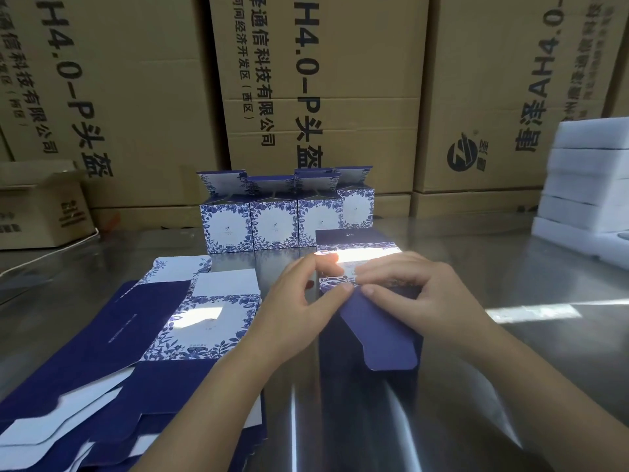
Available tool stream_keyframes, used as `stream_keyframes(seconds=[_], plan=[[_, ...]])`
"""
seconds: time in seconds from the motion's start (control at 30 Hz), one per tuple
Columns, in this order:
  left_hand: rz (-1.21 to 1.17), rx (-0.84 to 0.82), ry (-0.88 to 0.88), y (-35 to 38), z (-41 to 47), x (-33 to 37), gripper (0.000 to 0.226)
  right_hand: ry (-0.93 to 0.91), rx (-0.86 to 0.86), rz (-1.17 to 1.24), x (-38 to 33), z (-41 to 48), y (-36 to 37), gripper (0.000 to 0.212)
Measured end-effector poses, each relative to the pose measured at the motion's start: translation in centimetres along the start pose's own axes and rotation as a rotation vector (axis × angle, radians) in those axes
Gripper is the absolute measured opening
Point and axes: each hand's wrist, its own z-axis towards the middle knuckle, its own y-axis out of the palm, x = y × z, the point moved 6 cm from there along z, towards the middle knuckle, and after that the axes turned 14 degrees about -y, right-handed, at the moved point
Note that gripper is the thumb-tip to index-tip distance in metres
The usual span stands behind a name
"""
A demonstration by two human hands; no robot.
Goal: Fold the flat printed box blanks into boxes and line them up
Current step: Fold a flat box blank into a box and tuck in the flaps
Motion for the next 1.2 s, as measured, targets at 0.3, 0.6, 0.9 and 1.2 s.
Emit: stream_keyframes(seconds=[0.3, 0.6, 0.9, 1.2], plan=[[-0.026, -0.093, 0.045, -0.48, -0.09, 0.41, 0.021, -0.096, -0.012, -0.074, -0.53, 0.3, -0.15, 0.019], [-0.068, -0.083, 0.039, -0.57, 0.12, 0.5, 0.027, -0.15, 0.012, -0.18, -0.48, 0.27, 0.05, 0.014], [-0.062, -0.059, 0.096, -0.31, -0.1, 0.58, 0.029, -0.139, 0.011, -0.181, -0.28, 0.16, -0.08, 0.015], [-0.158, -0.065, 0.071, -0.02, 0.11, 0.43, 0.035, -0.128, -0.002, -0.202, -0.33, 0.14, -0.09, 0.013]])
